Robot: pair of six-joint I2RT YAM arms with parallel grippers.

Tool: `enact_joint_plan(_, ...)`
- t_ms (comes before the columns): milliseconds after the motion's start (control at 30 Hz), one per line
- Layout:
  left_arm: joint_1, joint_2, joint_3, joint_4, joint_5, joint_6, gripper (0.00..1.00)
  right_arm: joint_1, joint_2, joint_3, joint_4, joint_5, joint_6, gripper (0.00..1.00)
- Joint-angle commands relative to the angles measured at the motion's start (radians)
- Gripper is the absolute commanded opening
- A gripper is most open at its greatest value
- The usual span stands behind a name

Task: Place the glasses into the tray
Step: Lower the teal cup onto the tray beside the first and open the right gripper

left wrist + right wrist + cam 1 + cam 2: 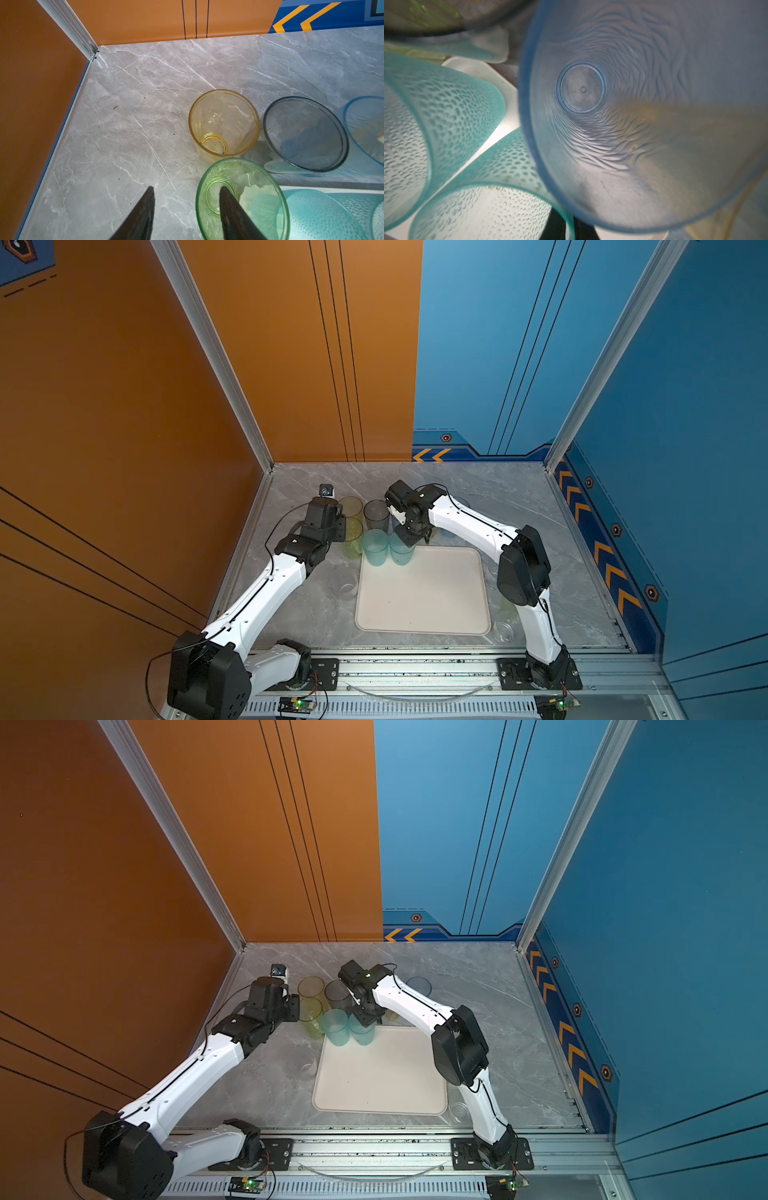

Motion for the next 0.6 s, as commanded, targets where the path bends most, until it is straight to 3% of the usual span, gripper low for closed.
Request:
enact_joint_plan(0,0.009,-0.011,0.0,-0.012,0.014,0.016,0.51,-0.001,0.004,0.028,-0.029,0.016,-0.009,0.1)
enact_joint_plan(200,0.009,-0.019,-0.003,-0.015,0.014,0.016,0.51,-0.001,-0.005,0.028,-0.029,0.016,-0.007,0.22)
enact_joint_plan(567,0.01,-0.036,-0.015,-0.023,0.01,0.017,0.51,-0.004,-0.039,0.016,-0.027,0.023,-0.002,0.28)
